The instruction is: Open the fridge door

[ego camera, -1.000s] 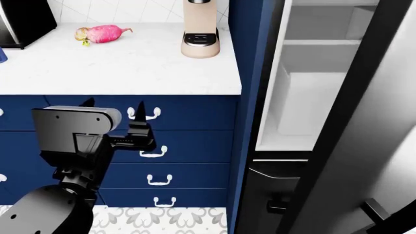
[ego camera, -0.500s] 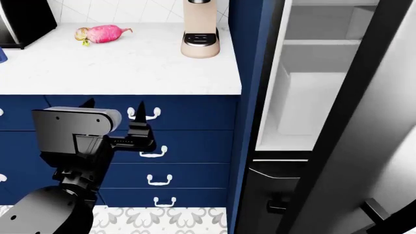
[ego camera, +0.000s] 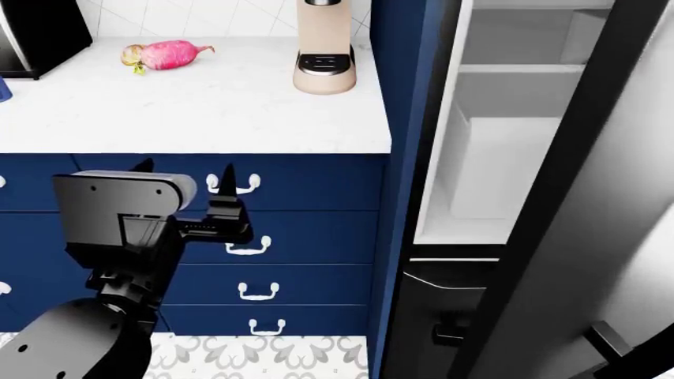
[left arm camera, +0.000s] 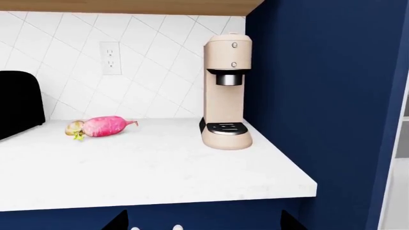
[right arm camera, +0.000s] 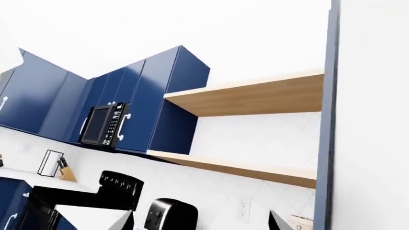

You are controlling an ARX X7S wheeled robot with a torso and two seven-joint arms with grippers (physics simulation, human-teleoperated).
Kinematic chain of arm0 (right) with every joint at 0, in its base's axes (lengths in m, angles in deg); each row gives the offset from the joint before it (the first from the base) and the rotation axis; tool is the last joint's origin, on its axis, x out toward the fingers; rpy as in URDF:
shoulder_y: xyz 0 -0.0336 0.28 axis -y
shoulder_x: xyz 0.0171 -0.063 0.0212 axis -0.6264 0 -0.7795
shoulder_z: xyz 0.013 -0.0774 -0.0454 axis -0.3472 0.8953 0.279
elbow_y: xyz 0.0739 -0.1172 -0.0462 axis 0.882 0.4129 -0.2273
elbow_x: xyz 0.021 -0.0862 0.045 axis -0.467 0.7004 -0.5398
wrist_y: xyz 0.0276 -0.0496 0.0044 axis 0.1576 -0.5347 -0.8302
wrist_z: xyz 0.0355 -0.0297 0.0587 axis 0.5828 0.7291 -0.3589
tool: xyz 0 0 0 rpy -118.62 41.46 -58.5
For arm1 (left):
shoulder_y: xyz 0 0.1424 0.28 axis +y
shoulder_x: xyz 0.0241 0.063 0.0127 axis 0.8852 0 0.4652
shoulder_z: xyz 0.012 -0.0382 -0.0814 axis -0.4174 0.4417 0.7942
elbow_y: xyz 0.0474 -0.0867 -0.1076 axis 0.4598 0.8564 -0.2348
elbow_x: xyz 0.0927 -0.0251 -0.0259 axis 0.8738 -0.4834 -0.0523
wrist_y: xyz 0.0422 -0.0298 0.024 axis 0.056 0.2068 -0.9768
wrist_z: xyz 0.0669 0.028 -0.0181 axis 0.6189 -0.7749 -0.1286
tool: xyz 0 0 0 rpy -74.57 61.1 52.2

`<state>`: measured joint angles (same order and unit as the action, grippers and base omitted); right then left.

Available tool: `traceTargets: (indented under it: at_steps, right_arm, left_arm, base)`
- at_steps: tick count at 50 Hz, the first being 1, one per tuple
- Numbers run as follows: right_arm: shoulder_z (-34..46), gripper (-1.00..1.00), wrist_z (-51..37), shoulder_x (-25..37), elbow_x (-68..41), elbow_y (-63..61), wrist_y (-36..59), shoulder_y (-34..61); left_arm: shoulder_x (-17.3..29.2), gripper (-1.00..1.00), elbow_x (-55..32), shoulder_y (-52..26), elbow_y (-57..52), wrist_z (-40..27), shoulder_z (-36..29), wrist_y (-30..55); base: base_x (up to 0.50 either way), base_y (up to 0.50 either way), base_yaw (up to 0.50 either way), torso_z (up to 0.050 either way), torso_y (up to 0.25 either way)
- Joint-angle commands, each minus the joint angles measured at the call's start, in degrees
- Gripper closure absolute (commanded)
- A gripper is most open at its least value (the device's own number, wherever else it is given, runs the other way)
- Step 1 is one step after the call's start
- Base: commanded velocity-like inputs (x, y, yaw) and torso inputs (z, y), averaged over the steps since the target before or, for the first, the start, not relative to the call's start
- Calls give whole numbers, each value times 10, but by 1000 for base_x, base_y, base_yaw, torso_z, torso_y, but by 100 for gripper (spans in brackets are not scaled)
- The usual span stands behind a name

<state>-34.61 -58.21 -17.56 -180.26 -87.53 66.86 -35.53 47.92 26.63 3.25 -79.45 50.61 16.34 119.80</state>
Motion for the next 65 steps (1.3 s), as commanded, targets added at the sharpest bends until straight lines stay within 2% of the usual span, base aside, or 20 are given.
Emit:
traceTargets:
  at_steps: [1,17,34,47,49,53,56,65]
  right_arm:
    - [65,-100,-41,6,9,-18,-2,24]
    - [202,-100,-81,6,81,6,6,98]
    - [251,-100,-103,5,53,-20,7,118]
    - [324,-100,-104,-19,113,-3,17,158]
    - [336,-100,-103,-23,130,1,21,161]
    - [349,-100,-96,-27,150,3,27,158]
    - [334,-100,-95,-23,136,-5,22,146]
    - [328,-100,-96,-19,129,-8,19,142]
  left_arm:
    - [1,-100,-3,1,1,-2,0,-2]
    - [0,-100,1,-7,14,-3,-10,-8]
    - [3,-100,-2,-4,12,-6,-11,-11]
    - [5,-100,-5,-4,16,-7,-11,-14]
    - [11,-100,-15,15,-6,-10,2,-11]
    - [34,-100,-58,104,-91,-17,65,-10]
    - [46,-100,-79,160,-132,-15,103,-21]
    - [51,-100,-85,176,-140,-16,111,-28]
  base:
    - [0,0,0,0,0]
    - [0,0,0,0,0]
    - [0,0,0,0,0]
    - [0,0,0,0,0]
    - [0,0,0,0,0]
    - [0,0,0,0,0]
    - [0,0,0,0,0]
    - [0,0,0,0,0]
